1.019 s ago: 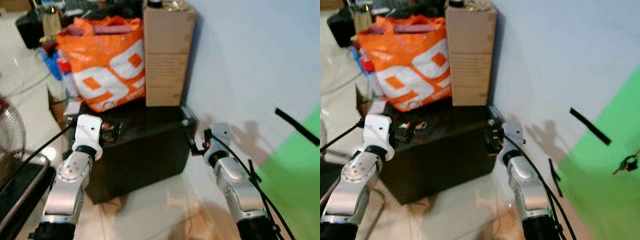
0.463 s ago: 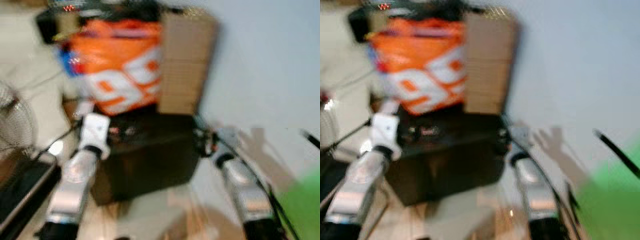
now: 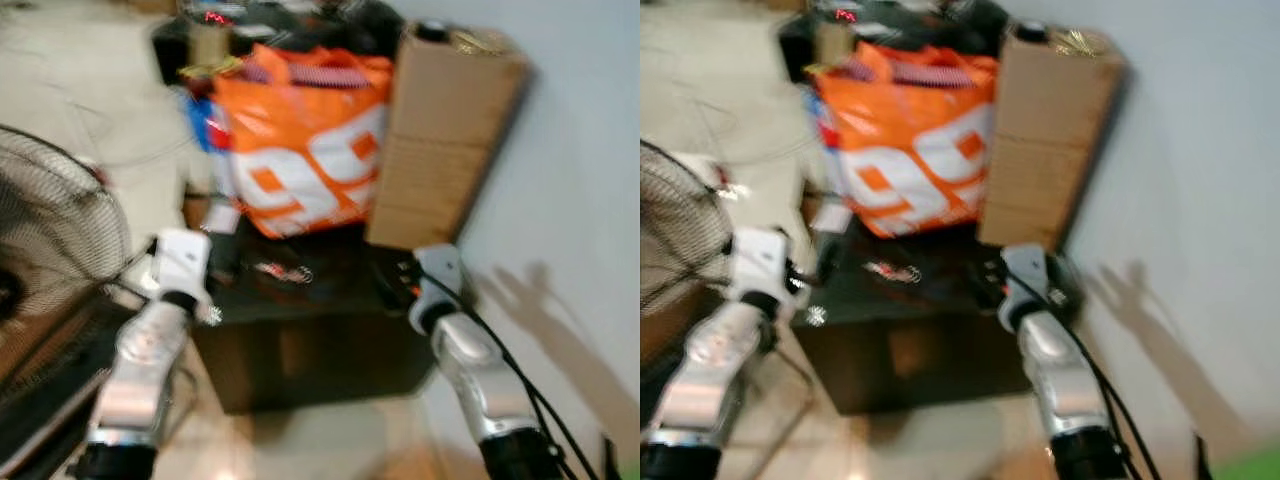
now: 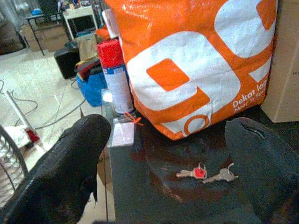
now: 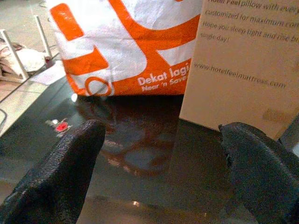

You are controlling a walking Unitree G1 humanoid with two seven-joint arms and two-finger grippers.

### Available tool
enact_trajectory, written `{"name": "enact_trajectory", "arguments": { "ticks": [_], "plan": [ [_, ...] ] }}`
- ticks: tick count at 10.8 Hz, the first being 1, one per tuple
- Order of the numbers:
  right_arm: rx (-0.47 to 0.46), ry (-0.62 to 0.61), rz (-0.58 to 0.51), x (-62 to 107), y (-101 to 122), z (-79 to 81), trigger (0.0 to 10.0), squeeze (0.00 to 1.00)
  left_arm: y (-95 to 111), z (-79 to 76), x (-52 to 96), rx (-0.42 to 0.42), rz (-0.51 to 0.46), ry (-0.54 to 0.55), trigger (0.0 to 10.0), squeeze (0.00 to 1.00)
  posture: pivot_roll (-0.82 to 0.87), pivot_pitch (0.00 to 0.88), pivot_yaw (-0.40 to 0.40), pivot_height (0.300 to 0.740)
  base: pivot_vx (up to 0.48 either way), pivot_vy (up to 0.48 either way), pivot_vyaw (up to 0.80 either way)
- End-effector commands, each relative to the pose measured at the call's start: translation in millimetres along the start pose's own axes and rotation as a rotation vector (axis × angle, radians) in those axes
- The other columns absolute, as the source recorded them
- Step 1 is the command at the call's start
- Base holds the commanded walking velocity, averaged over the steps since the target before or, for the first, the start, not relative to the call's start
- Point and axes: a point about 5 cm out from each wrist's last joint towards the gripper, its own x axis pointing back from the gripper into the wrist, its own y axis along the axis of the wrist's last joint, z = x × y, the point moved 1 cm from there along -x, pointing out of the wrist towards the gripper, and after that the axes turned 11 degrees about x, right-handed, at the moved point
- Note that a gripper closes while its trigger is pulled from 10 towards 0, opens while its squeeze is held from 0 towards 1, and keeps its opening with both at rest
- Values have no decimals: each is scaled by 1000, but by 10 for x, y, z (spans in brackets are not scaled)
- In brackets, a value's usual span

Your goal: Hang keys on a hook

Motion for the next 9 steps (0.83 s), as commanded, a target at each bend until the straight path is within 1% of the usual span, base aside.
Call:
{"name": "enact_trajectory", "arguments": {
  "ticks": [1,4,6,9],
  "plan": [
    [5,-7,-21,-16,54,-22,10000,1000,54,28,-16,-17,-15,5,10000,0,-15,0,-30,740,341,0,0],
    [29,6,-19,-24,53,-28,10000,1000,62,26,-38,-16,-18,2,10000,0,-25,0,-29,740,335,0,0],
    [75,42,-2,-39,28,-42,10000,1000,63,-9,-57,-9,-21,-5,10000,0,-26,0,-35,740,328,0,0],
    [105,66,7,-62,10,-28,10000,1000,58,-3,-52,-8,-21,-6,10000,0,-21,0,-40,740,311,0,800]
  ]
}}
